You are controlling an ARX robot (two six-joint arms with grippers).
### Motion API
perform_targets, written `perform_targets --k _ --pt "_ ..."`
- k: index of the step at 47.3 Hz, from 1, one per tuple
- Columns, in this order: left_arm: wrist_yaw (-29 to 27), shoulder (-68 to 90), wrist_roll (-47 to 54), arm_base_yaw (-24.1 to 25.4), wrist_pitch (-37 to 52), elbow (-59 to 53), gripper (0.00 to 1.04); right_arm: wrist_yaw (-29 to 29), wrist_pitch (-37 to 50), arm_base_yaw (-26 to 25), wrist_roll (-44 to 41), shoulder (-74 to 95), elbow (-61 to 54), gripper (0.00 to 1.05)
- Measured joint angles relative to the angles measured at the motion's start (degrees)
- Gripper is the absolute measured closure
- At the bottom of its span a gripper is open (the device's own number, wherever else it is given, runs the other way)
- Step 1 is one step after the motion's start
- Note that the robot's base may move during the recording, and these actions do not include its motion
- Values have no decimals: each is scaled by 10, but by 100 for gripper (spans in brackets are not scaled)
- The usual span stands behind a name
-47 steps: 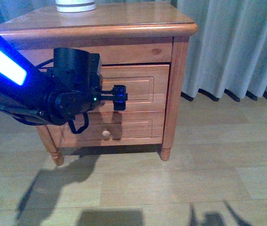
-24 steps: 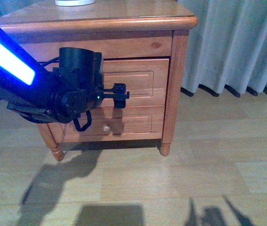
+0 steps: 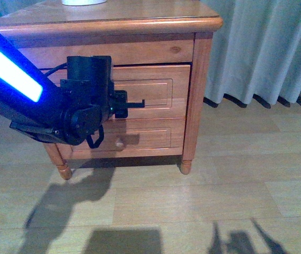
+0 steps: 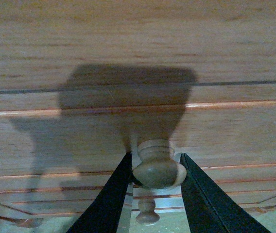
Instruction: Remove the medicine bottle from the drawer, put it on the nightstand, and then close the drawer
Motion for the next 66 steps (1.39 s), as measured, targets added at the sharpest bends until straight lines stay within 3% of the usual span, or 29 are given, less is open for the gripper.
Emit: perform_targets --k 11,40,54,61,66 --pt "-5 -24 -2 -5 40 -60 79 0 0 0 0 0 0 7" --pt "-12 -212 -55 -59 229 -491 79 0 0 0 0 0 0 7" --pt "-27 -299 -122 -122 257 -638 31 0 0 0 0 0 0 7" --pt "1 -385 -123 -106 221 -667 6 0 0 0 0 0 0 7" --pt "34 -466 -115 -82 169 -676 7 0 0 0 0 0 0 7"
